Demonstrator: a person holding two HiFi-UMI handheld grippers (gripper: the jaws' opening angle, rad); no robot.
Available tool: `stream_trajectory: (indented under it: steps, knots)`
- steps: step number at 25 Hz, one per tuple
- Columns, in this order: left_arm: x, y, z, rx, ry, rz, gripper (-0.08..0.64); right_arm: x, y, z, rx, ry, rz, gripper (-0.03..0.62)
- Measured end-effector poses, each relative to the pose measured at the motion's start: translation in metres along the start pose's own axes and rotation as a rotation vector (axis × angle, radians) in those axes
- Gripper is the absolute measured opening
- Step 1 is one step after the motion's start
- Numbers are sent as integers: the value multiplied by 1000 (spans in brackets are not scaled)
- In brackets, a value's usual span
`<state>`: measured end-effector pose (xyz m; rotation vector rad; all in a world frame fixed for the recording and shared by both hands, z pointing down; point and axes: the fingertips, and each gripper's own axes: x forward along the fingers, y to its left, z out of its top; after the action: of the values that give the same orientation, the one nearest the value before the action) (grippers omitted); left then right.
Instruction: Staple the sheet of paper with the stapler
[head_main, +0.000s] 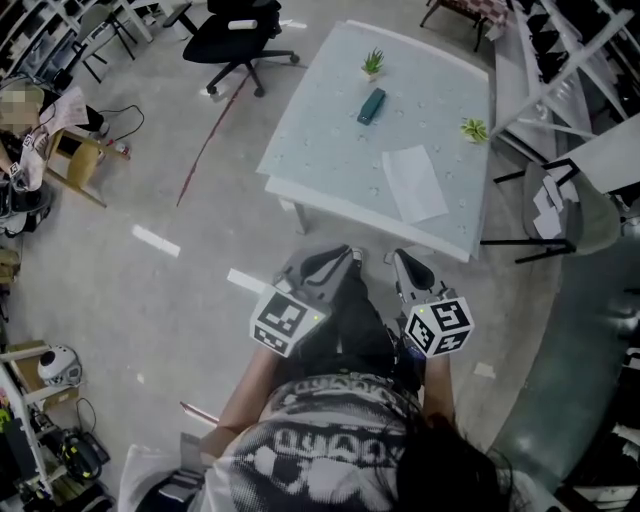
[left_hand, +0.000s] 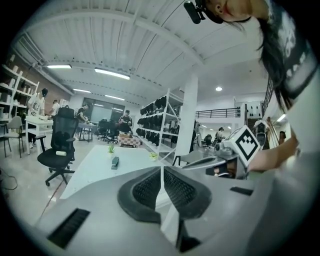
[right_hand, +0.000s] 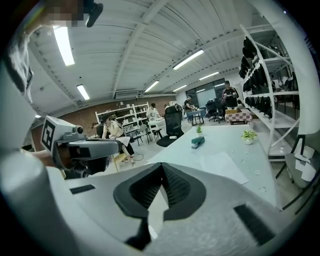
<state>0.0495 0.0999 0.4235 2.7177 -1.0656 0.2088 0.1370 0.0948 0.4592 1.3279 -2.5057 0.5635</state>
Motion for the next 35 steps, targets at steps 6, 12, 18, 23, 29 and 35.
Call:
stream_trajectory:
  steps: [6, 12, 18, 23, 29, 35]
  knots:
    - [24, 30, 6, -1, 14, 33, 15, 31, -47, 12, 3, 16, -21, -5]
    - [67, 77, 26, 20, 35, 63, 15, 72, -125, 31, 7, 43, -91, 28]
    - [127, 105, 52, 50, 48, 57, 15, 111, -222, 14, 36, 155, -166, 62]
    - [158, 119, 56, 57, 75, 61, 15, 144, -285, -20, 4, 297, -205, 102]
    - [184, 134, 60, 58, 88, 92, 15, 178, -311, -54, -41, 424, -151, 193]
    - [194, 136, 52, 44, 122, 108, 15, 188, -318, -68, -70, 480, -155, 181]
